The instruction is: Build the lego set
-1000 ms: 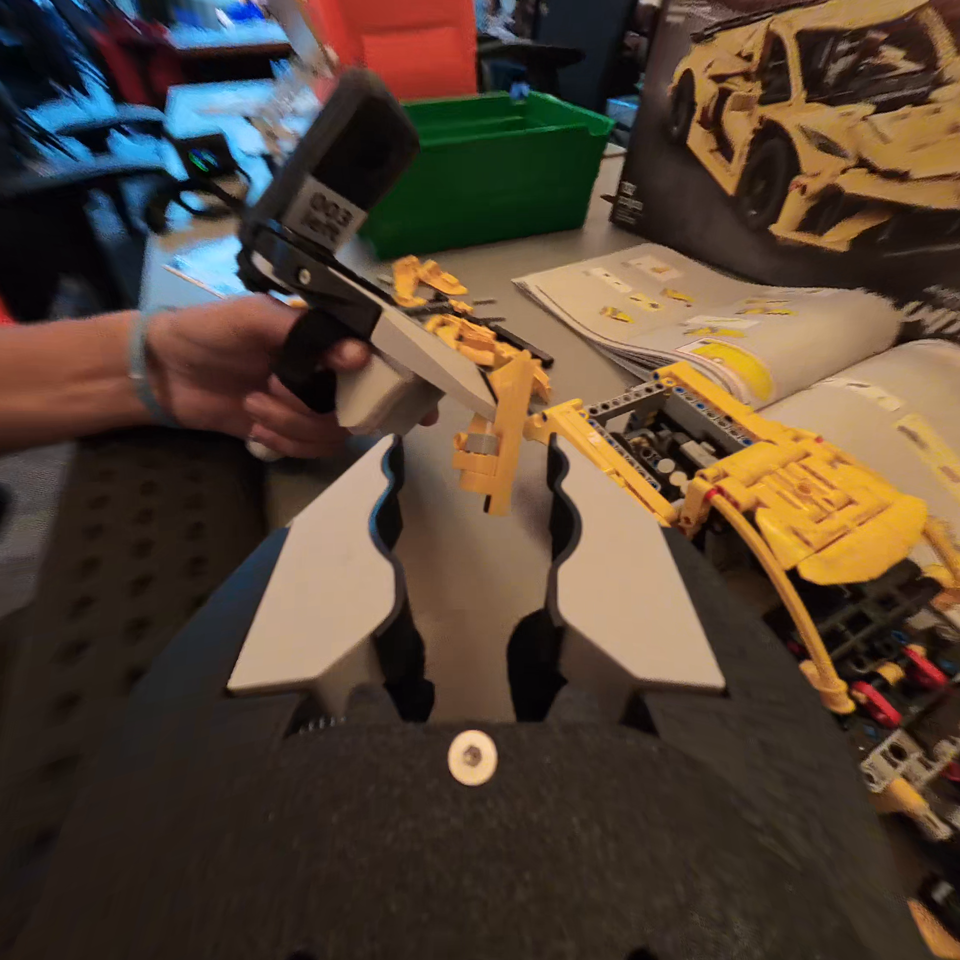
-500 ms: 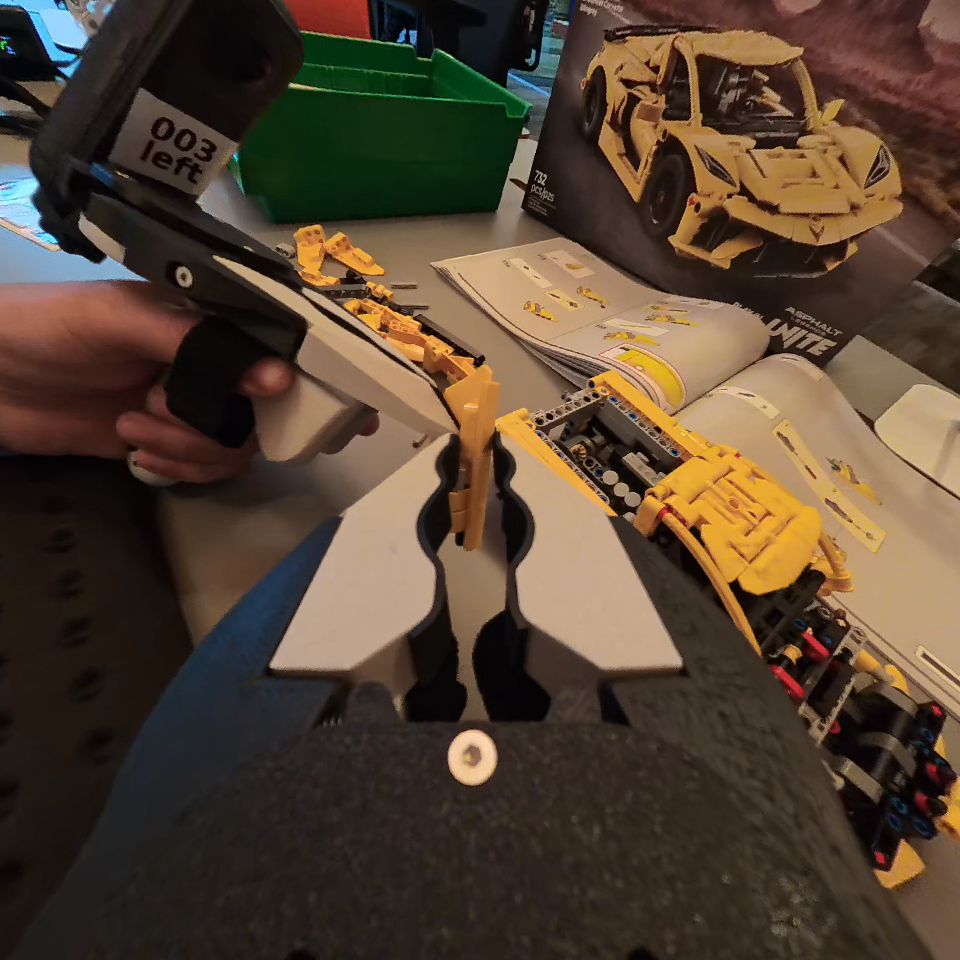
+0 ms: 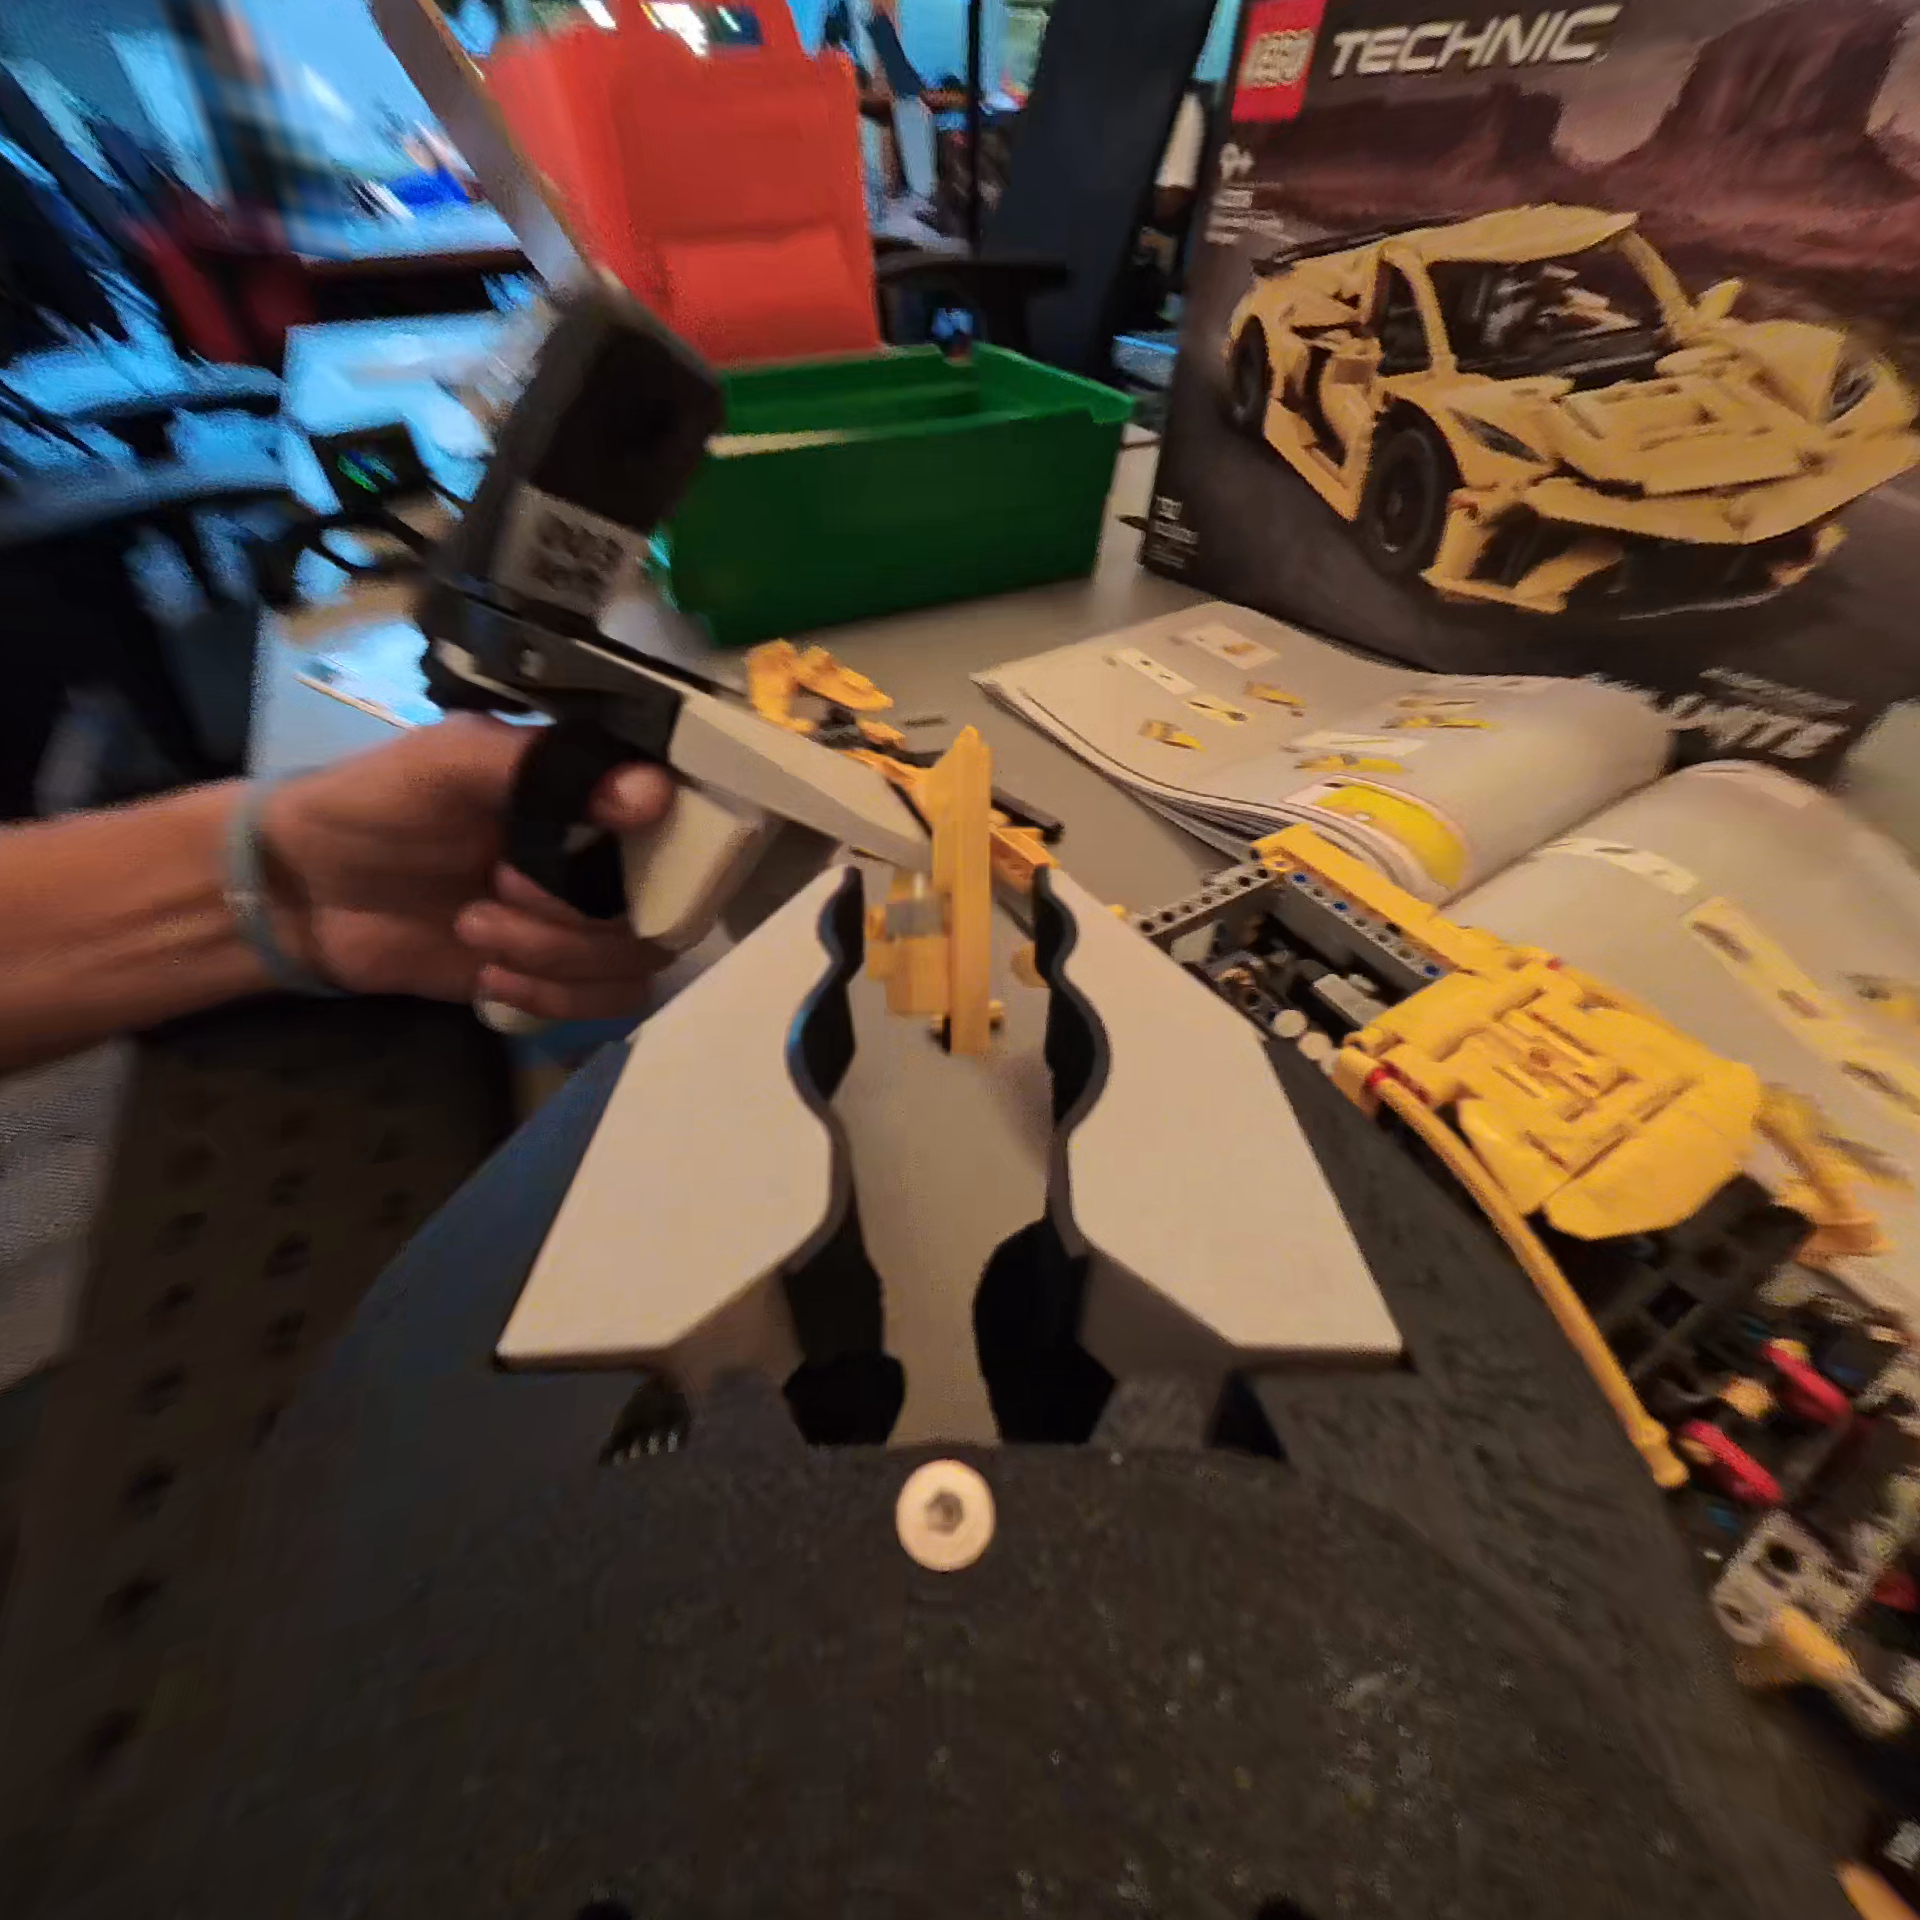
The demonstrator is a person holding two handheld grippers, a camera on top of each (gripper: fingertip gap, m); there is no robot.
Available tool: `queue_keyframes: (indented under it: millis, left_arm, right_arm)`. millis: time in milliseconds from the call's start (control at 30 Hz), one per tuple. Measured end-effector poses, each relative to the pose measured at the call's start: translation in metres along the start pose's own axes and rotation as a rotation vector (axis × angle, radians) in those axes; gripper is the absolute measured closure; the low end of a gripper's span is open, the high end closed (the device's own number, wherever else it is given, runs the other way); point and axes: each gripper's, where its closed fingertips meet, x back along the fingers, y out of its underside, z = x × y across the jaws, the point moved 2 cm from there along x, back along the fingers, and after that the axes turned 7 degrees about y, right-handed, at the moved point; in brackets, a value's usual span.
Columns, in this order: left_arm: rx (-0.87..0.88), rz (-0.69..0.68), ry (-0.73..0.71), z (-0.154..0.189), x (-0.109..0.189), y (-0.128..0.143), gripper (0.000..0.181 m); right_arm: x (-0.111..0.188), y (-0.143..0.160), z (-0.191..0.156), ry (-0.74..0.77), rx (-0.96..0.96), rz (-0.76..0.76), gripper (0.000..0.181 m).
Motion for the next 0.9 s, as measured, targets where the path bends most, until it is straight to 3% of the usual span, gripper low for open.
queue_keyframes:
  millis: [167,333,633,900]
  left_arm:
    - [0.038,0.118,0.13,0.013,0.017,-0.018,0.181]
    - [0.027,0.142,0.245,0.03,0.018,-0.022,0.18]
    - [-0.004,0.147,0.213,0.026,0.018,-0.024,0.18]
    - [-0.101,0.155,0.224,0.037,0.016,-0.025,0.18]
  right_arm:
    - [0.023,0.004,0.002,-0.296,-0.303,0.002,0.144]
    - [0.028,-0.004,-0.004,-0.43,-0.535,0.055,0.147]
    - [0.03,-0.006,0.0,-0.503,-0.679,0.079,0.154]
    - [0.023,0.005,-0.014,-0.468,-0.53,0.003,0.154]
